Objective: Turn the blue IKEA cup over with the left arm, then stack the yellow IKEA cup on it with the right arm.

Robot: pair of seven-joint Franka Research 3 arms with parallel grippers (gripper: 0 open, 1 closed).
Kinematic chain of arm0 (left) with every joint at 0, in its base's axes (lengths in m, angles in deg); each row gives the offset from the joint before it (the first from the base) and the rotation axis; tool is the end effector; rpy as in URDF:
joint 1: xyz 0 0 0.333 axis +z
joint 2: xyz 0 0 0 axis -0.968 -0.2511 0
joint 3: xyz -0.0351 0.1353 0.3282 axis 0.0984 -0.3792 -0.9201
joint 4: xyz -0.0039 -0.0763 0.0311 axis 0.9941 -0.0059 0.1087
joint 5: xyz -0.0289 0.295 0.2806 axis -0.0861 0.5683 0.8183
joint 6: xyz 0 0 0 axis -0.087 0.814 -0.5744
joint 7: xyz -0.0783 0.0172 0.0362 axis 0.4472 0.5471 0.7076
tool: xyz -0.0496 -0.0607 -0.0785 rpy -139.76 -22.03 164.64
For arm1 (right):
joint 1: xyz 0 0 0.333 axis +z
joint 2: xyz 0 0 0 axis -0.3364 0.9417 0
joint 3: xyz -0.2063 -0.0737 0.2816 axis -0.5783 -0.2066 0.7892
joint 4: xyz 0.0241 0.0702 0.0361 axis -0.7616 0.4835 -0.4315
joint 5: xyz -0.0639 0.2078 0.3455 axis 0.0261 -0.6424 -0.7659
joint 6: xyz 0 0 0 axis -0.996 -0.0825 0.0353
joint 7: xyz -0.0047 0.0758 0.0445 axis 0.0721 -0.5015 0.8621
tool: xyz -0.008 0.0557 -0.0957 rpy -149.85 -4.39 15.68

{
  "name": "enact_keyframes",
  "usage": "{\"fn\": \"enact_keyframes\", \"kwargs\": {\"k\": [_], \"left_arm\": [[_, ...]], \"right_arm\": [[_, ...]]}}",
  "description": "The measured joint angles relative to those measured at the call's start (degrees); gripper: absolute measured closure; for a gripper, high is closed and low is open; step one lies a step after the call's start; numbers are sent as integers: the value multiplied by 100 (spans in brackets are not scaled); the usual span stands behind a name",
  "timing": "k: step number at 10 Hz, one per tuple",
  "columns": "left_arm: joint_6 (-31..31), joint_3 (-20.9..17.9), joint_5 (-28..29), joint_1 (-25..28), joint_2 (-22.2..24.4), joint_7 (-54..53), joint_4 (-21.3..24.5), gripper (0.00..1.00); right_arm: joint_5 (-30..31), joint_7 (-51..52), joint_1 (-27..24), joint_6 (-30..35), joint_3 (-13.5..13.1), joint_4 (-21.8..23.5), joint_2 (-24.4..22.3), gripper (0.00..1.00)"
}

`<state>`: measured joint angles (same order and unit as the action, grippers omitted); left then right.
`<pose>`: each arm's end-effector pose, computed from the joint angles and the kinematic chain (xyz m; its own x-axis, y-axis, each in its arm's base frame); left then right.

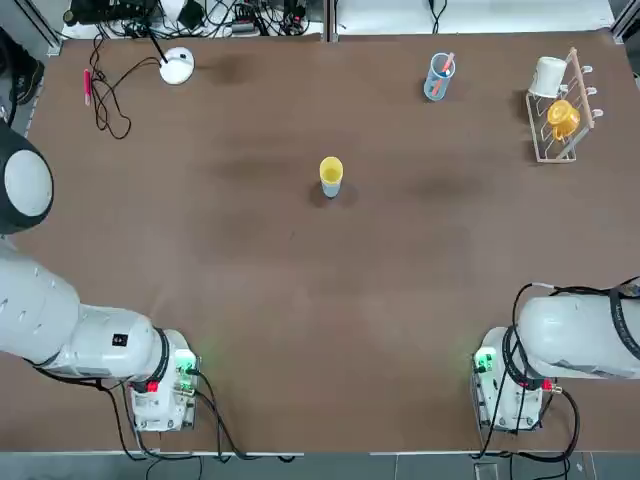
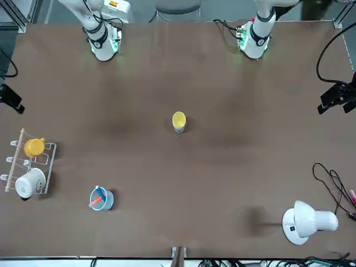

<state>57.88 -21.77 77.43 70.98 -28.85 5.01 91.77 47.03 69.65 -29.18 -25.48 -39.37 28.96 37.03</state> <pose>0.6054 0.0013 0.6916 0.9963 0.0440 0.0741 0.0398 -0.9976 0.0568 0.5744 -0.0452 0.6810 0.9715 -0.2029 0.1226 -0.2062 -0.9784 0.0154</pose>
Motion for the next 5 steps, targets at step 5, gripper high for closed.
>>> {"fn": "enact_keyframes", "kwargs": {"k": [5], "left_arm": [[-4,-10,147,4,0,-30,0,1]], "right_arm": [[-10,40,126,296,110,5,6,0]]}}
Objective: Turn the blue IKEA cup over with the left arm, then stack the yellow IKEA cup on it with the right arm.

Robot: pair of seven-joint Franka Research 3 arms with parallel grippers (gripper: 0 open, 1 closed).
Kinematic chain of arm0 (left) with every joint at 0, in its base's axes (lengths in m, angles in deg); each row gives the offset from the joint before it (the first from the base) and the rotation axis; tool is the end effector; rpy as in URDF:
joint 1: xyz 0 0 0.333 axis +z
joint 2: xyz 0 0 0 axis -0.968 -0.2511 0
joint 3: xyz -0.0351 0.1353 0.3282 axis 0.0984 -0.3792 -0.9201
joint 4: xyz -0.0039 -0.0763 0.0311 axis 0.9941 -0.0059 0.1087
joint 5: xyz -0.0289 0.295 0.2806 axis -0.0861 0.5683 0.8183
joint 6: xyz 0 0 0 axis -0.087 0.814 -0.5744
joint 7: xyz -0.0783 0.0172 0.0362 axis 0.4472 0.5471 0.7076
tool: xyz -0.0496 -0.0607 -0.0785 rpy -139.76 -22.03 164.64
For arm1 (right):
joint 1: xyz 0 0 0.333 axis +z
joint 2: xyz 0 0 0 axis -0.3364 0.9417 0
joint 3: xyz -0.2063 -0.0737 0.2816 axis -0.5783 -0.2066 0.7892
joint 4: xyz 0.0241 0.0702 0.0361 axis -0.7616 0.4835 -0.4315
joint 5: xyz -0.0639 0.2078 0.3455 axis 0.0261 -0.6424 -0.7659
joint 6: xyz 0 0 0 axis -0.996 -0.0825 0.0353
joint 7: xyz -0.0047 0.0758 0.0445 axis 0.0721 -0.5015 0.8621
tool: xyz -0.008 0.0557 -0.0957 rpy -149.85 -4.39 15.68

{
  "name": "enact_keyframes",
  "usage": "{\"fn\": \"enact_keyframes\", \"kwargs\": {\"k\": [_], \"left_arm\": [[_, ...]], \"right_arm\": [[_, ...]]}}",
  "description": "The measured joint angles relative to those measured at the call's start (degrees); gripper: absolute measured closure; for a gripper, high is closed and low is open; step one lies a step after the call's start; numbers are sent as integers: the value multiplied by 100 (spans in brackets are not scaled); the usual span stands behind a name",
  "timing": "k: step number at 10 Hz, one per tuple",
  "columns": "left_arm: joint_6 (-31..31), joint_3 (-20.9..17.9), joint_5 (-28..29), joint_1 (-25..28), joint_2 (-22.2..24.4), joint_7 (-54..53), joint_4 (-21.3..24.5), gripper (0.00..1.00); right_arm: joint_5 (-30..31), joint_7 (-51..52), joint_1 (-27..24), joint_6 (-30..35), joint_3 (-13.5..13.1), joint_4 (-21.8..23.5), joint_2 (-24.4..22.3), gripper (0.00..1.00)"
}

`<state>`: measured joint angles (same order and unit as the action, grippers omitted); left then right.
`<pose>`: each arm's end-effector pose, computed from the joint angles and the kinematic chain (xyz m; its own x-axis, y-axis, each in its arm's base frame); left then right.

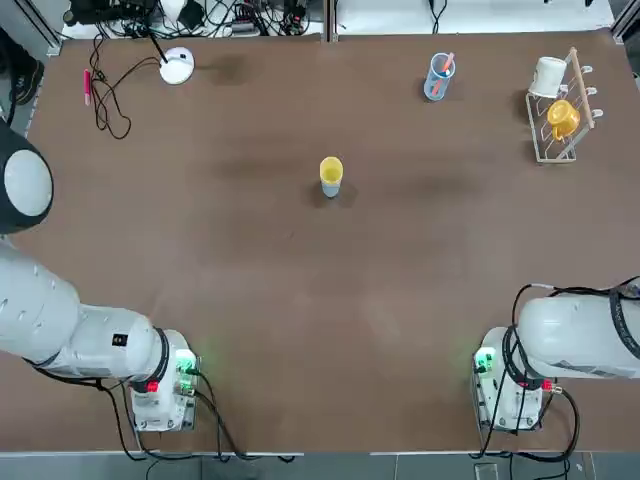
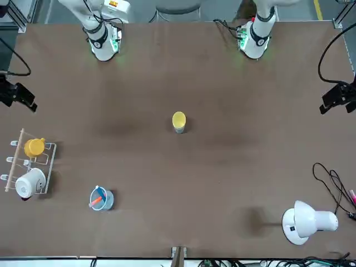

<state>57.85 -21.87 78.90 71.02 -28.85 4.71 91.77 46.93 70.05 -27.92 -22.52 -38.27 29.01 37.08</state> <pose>0.6053 0.0056 0.6915 0.9964 0.0414 0.0744 0.0392 -0.9988 0.0307 0.5708 -0.0213 0.6750 0.9850 -0.1576 0.0695 -0.1595 -0.9870 0.0215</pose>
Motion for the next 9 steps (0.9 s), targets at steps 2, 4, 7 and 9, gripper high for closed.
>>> {"fn": "enact_keyframes", "kwargs": {"k": [2,4,7,9], "left_arm": [[-1,-6,10,3,0,-95,0,1],[-50,-15,11,5,0,-402,0,1],[-95,-16,11,6,0,-463,0,1],[-109,-16,11,6,0,-464,0,1]], "right_arm": [[0,0,30,14,-1,0,0,0],[0,0,35,28,-2,0,0,0],[0,0,39,52,-3,0,0,0],[0,0,41,54,-4,-1,0,0]]}}
